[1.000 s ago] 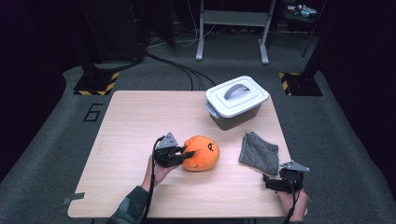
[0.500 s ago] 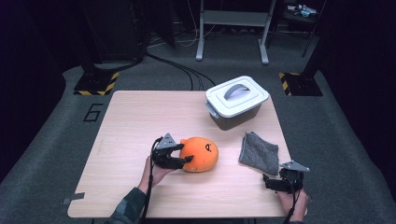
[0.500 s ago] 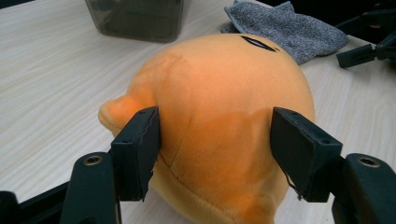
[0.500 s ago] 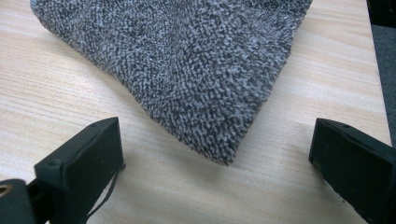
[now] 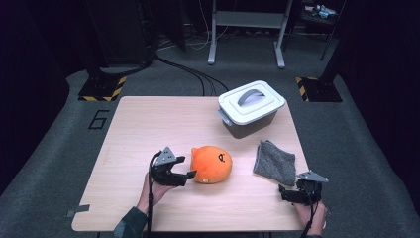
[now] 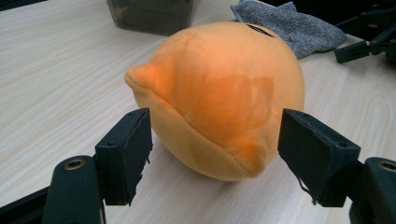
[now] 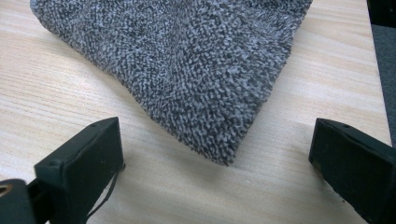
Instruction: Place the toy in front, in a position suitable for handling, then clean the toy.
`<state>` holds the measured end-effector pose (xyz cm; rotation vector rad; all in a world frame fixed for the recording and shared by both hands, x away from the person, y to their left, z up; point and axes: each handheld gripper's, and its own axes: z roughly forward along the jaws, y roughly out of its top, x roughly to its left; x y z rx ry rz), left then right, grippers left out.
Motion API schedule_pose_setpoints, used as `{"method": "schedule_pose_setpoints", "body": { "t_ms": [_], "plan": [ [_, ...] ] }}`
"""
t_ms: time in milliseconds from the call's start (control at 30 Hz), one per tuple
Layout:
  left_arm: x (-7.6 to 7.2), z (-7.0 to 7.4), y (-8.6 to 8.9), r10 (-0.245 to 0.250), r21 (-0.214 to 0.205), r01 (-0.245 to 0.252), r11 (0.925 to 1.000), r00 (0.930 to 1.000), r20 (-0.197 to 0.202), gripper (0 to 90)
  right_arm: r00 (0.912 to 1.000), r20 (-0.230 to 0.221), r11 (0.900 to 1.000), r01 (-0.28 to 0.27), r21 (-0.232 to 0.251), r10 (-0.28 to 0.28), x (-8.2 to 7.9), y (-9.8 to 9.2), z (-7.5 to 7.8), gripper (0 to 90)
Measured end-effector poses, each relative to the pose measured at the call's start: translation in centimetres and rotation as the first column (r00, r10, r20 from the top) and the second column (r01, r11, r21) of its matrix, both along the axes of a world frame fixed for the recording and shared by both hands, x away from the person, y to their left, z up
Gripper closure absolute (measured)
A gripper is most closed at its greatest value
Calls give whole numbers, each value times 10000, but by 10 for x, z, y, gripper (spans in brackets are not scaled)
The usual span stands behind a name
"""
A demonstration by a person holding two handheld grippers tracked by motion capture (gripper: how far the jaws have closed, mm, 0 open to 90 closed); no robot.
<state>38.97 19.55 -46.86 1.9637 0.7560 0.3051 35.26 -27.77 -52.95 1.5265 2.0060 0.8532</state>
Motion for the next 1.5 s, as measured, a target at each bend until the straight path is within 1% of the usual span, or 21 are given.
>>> {"method": "schedule_pose_setpoints", "body": {
  "t_ms": [100, 200, 233, 300, 333, 400, 500, 633, 667, 767, 800, 833, 867, 900, 933, 1000, 1100, 1300, 1400, 1467, 1500],
  "plan": [
    [-2, -3, 2, 18, 41, -18, 10000, 10000, -98, 260, 10000, 0, 10000, -1, -1, 1, 0, 0, 0, 21],
    [-5, -5, 2, 49, -30, -50, 10000, 9998, -169, 261, 10000, 2, 10000, 6, 1, -6, 0, 0, 0, 21],
    [-6, -5, 2, 1, -5, -1, 10000, 10000, -94, 261, 10000, 4, 10000, 4, 1, -4, 0, 0, 0, 21],
    [-8, -6, 1, 68, 59, -68, 10000, 10000, -15, 264, 10000, 1, 10000, 5, 2, -5, 0, 0, 0, 21],
    [-8, -7, 1, -16, 91, 16, 10000, 10000, -25, 271, 10000, 0, 10000, 7, 4, -7, 0, 0, 0, 21],
    [-10, -8, 0, 4, 86, -4, 10000, 10000, -36, 278, 10000, -2, 10000, 7, 3, -7, 0, 0, 0, 21],
    [-14, -12, -4, -22, 197, 23, 9998, 10000, -34, 297, 10000, 1, 10000, 8, 4, -8, 0, 0, 0, 21],
    [-16, -14, -6, -77, 388, 76, 9992, 10000, 35, 349, 10000, 7, 10000, 10, -2, -10, 0, 0, 0, 22],
    [-16, -15, -7, 9, 389, -9, 9992, 10000, 2, 383, 10000, 0, 10000, -12, -16, 12, 0, 0, 0, 22],
    [-18, -16, -10, 27, 414, -26, 9991, 10000, -18, 480, 10000, 6, 10000, 11, 2, -11, 0, 0, 0, 22],
    [-18, -17, -10, -12, 518, 11, 9987, 10000, 28, 510, 10000, -3, 10000, -24, -21, 24, 0, 0, 0, 22],
    [-18, -17, -11, -56, 510, 55, 9987, 10000, 27, 534, 10000, 7, 10000, 9, 3, -9, 0, 0, 0, 22],
    [-19, -18, -12, 7, 537, -11, 9986, 10000, 89, 556, 10000, -1, 10000, -6, -5, 6, 0, 0, 0, 22],
    [-19, -18, -12, -47, 527, 44, 9986, 10000, 48, 598, 10000, -6, 10000, -25, -19, 25, 0, 0, 0, 23],
    [-19, -18, -13, -65, 472, 62, 9989, 10000, 46, 619, 10000, -1, 10000, -6, -6, 6, 0, 0, 0, 23],
    [-19, -17, -13, -132, 597, 128, 9981, 9999, 73, 666, 10000, -5, 10000, -16, -12, 16, 0, 0, 0, 23],
    [-21, -18, -14, -137, 620, 136, 9980, 9999, 6, 730, 10000, -1, 10000, 3, 3, -3, 0, 0, 0, 24],
    [-22, -20, -14, -134, 601, 132, 9981, 9999, 28, 798, 10000, -70, 10000, -63, 35, 64, 0, -1, 1, 30],
    [-22, -21, -14, -82, 552, 79, 9984, 9999, 63, 809, 9998, -141, 9993, -117, 344, 121, 0, -3, 2, 25],
    [-22, -21, -13, -87, 507, 84, 9987, 10000, 46, 812, 9999, -154, 9986, -31, 520, 39, -1, -5, 4, 24],
    [-22, -21, -13, -87, 507, 84, 9987, 10000, 46, 812, 9999, -154, 9986, -31, 520, 39, -1, -5, 4, 24]
  ]
}}
